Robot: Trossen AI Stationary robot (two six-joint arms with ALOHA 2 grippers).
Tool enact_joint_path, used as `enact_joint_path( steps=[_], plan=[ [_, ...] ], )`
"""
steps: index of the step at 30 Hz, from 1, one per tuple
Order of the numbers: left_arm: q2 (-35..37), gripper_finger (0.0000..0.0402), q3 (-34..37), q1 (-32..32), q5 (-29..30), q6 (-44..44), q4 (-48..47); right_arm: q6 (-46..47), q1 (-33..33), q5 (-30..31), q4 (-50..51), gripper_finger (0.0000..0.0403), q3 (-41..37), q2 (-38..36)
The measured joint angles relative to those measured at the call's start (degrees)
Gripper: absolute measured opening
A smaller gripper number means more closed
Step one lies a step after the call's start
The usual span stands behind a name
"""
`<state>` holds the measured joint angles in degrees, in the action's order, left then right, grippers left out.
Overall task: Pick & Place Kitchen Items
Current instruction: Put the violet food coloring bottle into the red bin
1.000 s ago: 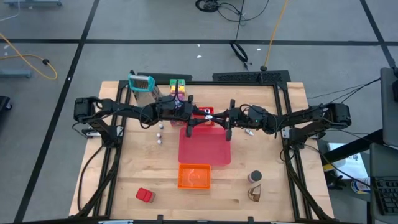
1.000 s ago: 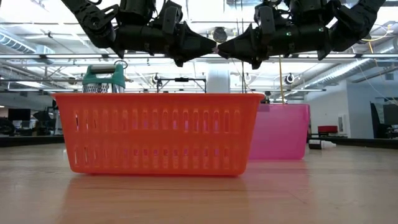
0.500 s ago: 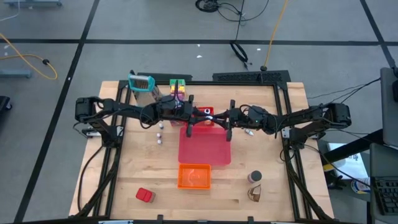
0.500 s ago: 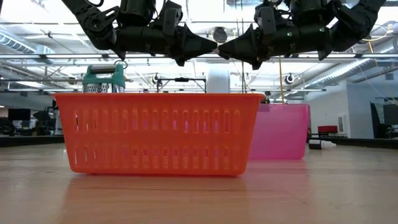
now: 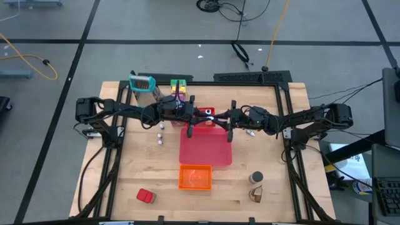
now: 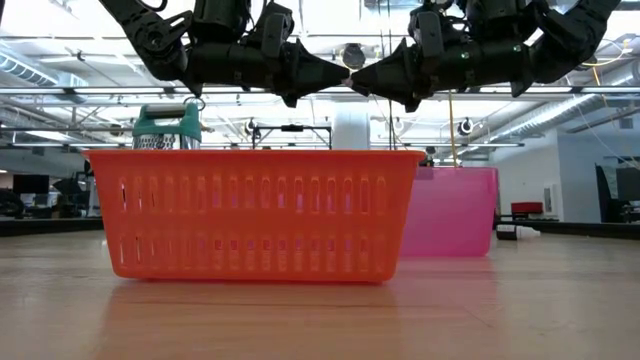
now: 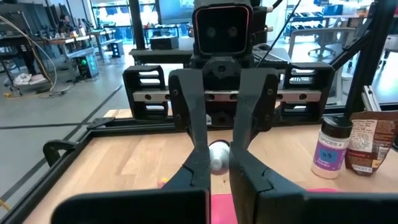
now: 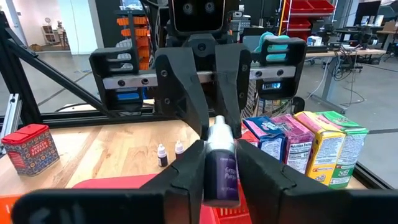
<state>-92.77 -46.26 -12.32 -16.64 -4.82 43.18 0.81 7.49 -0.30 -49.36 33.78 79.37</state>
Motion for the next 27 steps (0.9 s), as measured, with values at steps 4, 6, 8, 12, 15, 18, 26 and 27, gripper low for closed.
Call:
enact_joint_path(
  steps=[4,6,8,12,15,18,26,27],
  plan=[
    [0.0,0.0016,0.0,0.0,-0.2,0.0,-1.0,-0.2,0.0,0.1,-0.4,0.0105,0.1,-0.1],
    [0.2,0.0016,0.0,0.0,-0.2,0.0,-1.7,-0.9,0.0,0.2,-0.2,0.0109,0.1,-0.2],
    [0.8,0.0016,0.0,0.0,0.3,0.0,-3.5,-1.9,0.0,0.2,0.3,0.0111,0.1,-0.3],
    [3.9,0.0016,0.0,0.0,4.6,-1.5,-9.4,-2.9,0.1,0.2,3.4,0.0108,0.1,-1.5],
    [7.3,0.0016,0.0,0.0,9.4,-2.6,-15.3,-3.0,0.1,0.2,6.2,0.0106,0.1,-3.3],
    [10.1,0.0016,0.0,0.0,14.3,-2.6,-20.3,-2.5,0.1,0.3,8.7,0.0105,0.1,-5.1],
    [11.7,0.0016,-1.3,-0.8,21.1,-1.9,-32.0,-0.5,0.1,0.4,12.1,0.0105,0.1,-6.8],
    [11.4,0.0016,-2.5,-0.9,22.1,-1.6,-34.5,-0.5,0.1,0.4,12.2,0.0105,0.1,-6.8]
  ],
)
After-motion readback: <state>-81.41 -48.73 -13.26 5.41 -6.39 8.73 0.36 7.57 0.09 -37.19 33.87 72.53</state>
